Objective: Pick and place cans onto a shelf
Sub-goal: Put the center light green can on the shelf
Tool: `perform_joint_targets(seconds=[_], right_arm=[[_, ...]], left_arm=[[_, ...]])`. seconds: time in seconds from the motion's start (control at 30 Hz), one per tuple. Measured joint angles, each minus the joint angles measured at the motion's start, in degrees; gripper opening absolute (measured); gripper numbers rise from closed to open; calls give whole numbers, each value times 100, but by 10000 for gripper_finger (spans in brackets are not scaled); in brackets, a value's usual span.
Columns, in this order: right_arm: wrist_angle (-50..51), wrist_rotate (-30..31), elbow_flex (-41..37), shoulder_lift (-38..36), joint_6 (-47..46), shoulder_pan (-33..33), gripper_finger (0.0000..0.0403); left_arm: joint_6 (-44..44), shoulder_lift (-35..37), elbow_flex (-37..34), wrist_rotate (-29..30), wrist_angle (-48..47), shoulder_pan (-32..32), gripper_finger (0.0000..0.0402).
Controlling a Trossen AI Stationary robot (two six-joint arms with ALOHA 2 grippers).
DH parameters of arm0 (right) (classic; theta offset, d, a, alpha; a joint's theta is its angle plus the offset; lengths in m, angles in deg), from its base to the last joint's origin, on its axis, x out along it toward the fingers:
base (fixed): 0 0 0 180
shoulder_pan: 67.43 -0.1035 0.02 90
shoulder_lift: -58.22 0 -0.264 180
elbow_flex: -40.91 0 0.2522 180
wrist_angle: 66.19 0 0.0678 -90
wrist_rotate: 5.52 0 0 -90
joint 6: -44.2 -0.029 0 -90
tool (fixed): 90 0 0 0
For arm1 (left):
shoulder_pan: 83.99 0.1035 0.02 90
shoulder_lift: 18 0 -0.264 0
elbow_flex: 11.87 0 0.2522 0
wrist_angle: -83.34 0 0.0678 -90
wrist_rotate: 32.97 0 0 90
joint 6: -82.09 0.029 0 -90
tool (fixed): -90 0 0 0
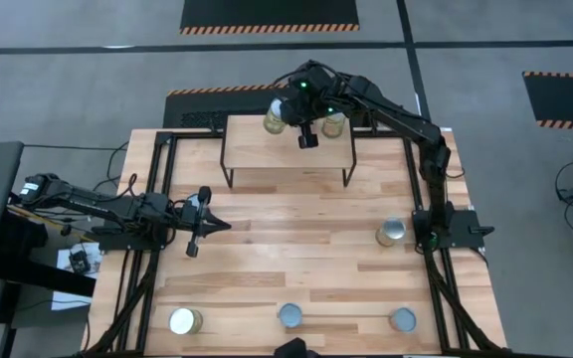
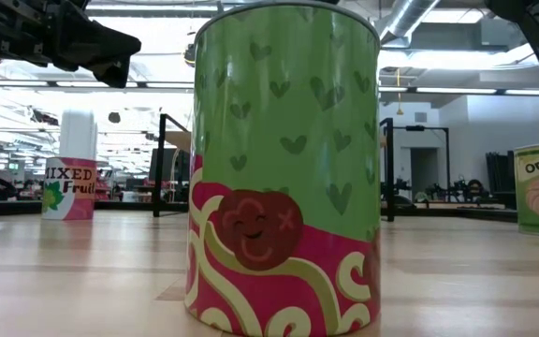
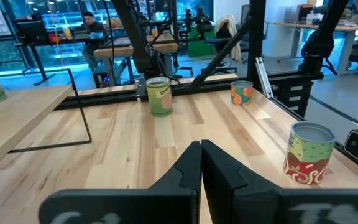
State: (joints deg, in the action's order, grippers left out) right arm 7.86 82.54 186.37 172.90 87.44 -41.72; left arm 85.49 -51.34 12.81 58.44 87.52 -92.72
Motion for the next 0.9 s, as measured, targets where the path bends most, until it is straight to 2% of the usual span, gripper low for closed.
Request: perform_joint_targets(seconds=[0.43, 0.53, 0.9], right_arm=[[-330, -122, 17, 405, 66, 88, 4], [-115, -136, -13, 485, 39, 126, 3], [-285, -117, 0, 542, 54, 131, 4]], left_arm=[[20, 0, 0, -19, -2, 7, 1], [20, 0, 0, -72, -2, 7, 1], [20, 0, 0, -76, -2, 9, 1]])
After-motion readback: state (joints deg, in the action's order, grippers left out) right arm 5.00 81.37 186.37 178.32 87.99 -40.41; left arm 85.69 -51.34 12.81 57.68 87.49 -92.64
